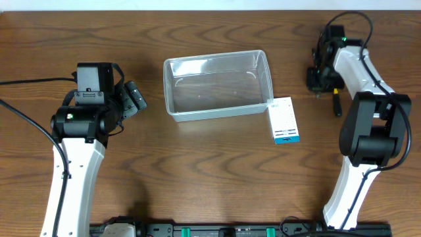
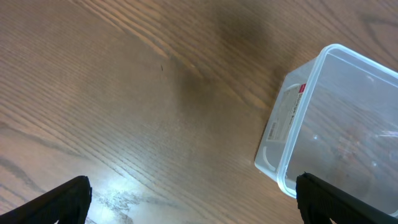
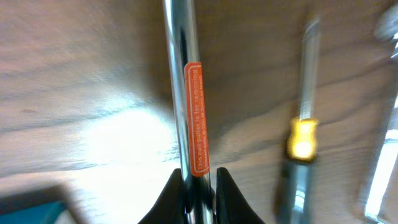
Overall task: Pack container
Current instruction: 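Lower the right gripper and grasp the hammer by its handle, then carry the hammer with the right gripper into the container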
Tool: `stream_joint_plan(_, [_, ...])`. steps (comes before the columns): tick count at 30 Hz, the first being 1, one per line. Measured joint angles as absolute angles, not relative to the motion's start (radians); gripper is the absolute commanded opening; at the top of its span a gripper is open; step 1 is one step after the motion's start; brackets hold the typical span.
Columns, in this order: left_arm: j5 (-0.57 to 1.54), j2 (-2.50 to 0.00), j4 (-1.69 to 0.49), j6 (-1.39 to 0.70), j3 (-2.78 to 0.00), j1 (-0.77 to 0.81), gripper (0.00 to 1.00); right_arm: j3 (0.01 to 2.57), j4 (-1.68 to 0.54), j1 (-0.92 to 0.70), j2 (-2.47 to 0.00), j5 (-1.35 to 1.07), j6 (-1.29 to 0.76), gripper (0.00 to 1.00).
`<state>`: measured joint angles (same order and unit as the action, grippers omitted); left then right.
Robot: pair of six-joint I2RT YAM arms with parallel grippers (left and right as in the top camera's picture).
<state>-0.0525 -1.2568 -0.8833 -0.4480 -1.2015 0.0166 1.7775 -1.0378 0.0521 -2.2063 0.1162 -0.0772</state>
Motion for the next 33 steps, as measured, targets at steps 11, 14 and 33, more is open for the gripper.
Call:
stream_joint_plan(11, [-0.052,-1.257,-0.883,-0.448,-1.201,0.017,0.98,2.265,-1.268,-0.018,-2.206,0.064,0.025,0.01])
stream_joint_plan(14, [-0.052,-1.257,-0.883,-0.448,-1.201,0.017,0.98,2.366,-1.333,-0.085,-2.206,0.033,0.096,0.01])
stream_joint_plan(33, [-0.052,-1.257,-0.883,-0.448,-1.201,0.017,0.98,2.422,-1.565,-0.538,-2.206,-0.031,0.627,0.01])
